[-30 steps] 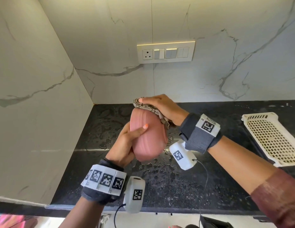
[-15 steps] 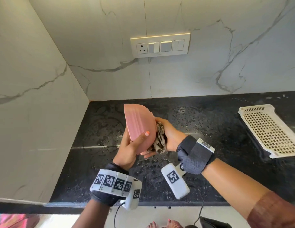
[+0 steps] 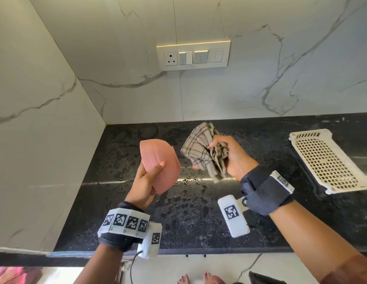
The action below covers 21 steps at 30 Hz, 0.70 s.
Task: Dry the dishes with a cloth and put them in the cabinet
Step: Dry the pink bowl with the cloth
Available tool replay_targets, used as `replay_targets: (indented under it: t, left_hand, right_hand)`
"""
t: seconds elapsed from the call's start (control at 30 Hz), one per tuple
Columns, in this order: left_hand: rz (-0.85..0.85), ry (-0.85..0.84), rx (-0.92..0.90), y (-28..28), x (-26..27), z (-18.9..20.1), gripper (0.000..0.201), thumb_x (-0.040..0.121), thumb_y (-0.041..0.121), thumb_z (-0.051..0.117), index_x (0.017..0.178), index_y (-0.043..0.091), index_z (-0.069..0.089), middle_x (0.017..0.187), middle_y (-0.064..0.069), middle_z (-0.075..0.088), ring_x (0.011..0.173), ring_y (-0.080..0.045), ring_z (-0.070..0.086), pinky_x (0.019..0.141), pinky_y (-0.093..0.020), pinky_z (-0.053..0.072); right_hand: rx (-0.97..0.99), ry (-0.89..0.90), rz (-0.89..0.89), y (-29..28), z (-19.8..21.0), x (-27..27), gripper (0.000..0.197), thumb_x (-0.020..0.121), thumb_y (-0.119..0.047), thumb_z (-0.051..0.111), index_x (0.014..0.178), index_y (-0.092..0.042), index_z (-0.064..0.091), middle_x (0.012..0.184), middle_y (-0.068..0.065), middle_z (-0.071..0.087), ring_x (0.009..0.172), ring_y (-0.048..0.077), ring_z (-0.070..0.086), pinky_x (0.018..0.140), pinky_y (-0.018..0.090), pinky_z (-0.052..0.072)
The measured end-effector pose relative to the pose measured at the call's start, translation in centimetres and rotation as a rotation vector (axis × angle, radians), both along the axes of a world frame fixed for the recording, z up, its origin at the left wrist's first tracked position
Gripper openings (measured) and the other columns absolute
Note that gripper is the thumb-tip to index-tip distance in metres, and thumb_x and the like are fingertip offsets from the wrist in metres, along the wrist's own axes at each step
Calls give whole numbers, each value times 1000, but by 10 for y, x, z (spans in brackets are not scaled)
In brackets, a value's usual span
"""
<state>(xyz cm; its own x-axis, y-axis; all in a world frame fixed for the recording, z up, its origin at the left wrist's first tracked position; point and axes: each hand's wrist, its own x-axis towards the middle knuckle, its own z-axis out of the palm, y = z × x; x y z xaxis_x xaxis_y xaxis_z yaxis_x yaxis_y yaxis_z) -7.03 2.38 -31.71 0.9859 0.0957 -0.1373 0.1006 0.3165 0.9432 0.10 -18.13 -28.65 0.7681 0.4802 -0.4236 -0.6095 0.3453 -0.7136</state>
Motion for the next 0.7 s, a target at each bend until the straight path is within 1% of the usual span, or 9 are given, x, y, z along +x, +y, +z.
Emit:
replay_targets:
  t: [0.1, 0.17, 0.23, 0.27, 0.37, 0.47, 0.57, 0.63, 0.7]
  left_hand:
    - [-51, -29, -36, -9, -3, 5, 30, 76, 16, 58, 106, 19, 56, 88, 5, 73, 83, -10, 67, 70, -29, 57]
    - [-59, -34, -47, -18, -2, 9, 31, 74, 19, 57, 105, 17, 58, 89, 2, 73, 84, -13, 68, 71, -33, 57]
    - [-31, -25, -61, -24, 1, 13, 32, 73, 20, 57, 105, 16, 59, 90, -1, 73, 84, -16, 68, 70, -35, 58]
    - [-15, -22, -69, -25, 1, 14, 33, 73, 20, 58, 106, 15, 59, 91, -2, 73, 85, -17, 68, 70, -35, 58]
    - [11, -15, -110, -26, 3, 16, 34, 75, 21, 58, 109, 14, 59, 95, -5, 72, 86, -20, 68, 69, -37, 58]
    - [49, 12, -153, -25, 7, 18, 29, 79, 19, 62, 108, 14, 59, 91, -4, 72, 81, -18, 69, 61, -35, 57]
    - [77, 25, -198, -23, 9, 19, 20, 88, 18, 52, 106, 13, 58, 84, -2, 73, 76, -15, 70, 56, -34, 57]
    - [72, 32, -223, -22, 8, 21, 18, 89, 17, 47, 103, 14, 58, 81, -1, 73, 73, -15, 70, 56, -35, 57]
    - [53, 31, -234, -20, 6, 22, 22, 82, 20, 55, 103, 13, 59, 83, -3, 73, 76, -17, 69, 57, -35, 57]
  right_hand:
    - [-219, -137, -140, 11, -5, -2, 33, 58, -11, 53, 90, -2, 55, 77, 12, 59, 71, 25, 57, 68, 30, 47]
    - [-268, -211, -147, 24, -8, -10, 9, 65, -3, 51, 74, -3, 50, 56, 7, 51, 50, 19, 52, 51, 21, 43]
    - [-281, -273, -184, 32, -10, -18, 9, 69, 5, 46, 66, -3, 50, 34, 2, 39, 30, 18, 40, 37, 15, 35]
    - [-287, -305, -200, 34, -10, -21, 10, 66, 2, 46, 68, -2, 54, 30, 2, 34, 27, 17, 35, 36, 14, 32]
    - [-253, -390, -229, 34, -12, -26, 29, 60, -1, 43, 81, 7, 62, 28, 1, 32, 23, 16, 33, 39, 21, 29]
    - [-209, -410, -233, 32, -12, -32, 32, 57, 2, 39, 75, 22, 57, 27, 4, 33, 19, 14, 34, 31, 14, 27]
    - [-155, -408, -248, 27, -12, -35, 24, 54, 3, 39, 58, 13, 60, 30, 4, 36, 19, 14, 35, 30, 10, 25]
    - [-134, -346, -236, 21, -12, -33, 25, 55, -1, 39, 61, 13, 59, 34, 5, 39, 21, 15, 36, 29, 13, 31]
    - [-150, -360, -242, 14, -22, -24, 32, 59, -10, 43, 67, 19, 55, 39, 9, 45, 31, 22, 44, 39, 23, 38]
